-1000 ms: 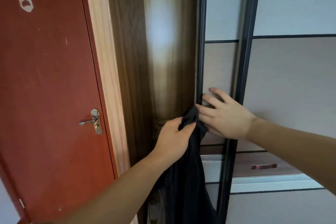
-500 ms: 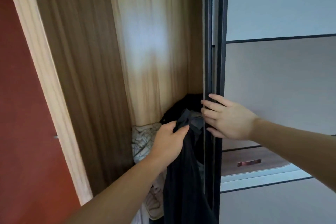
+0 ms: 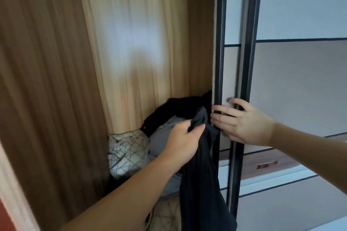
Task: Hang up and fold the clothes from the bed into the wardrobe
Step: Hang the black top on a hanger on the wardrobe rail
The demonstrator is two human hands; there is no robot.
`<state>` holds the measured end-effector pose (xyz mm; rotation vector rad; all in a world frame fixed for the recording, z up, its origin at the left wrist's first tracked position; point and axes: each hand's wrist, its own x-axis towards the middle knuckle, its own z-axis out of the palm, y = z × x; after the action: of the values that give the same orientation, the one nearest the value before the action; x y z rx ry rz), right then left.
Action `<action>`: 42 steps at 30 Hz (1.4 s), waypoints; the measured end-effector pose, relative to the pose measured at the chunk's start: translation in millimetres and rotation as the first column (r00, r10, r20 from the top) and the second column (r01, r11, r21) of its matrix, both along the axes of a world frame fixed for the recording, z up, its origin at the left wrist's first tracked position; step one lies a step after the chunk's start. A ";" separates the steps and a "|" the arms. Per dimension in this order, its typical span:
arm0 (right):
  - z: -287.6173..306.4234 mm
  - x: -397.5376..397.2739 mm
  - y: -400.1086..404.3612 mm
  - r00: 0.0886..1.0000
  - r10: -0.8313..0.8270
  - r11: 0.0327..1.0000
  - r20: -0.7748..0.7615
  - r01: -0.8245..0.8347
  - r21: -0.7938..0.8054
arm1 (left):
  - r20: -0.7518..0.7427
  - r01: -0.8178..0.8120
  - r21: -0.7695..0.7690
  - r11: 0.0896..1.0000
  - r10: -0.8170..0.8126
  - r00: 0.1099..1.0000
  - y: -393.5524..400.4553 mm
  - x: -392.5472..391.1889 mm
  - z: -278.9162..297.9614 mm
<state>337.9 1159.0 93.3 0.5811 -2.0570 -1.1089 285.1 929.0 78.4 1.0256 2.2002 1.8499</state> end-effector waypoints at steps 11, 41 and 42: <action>-4.7 13.1 67.5 0.995 0.091 0.994 -0.045 -0.093 -0.052 | -0.015 -0.062 -0.082 0.995 0.061 0.998 42.0 29.1 6.7; 130.8 30.5 -6.0 0.635 0.772 -0.419 0.016 0.528 -0.739 | 0.096 -0.205 -0.021 0.978 0.207 0.974 -33.3 38.2 122.5; 134.3 30.7 -7.0 0.664 0.737 -0.336 0.126 0.522 -0.784 | 0.099 -0.228 0.025 0.973 0.224 0.970 -36.2 38.8 130.2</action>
<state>368.7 1151.9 227.6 0.2226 -2.3860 1.7812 323.9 892.8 208.6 0.6993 2.3183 1.9897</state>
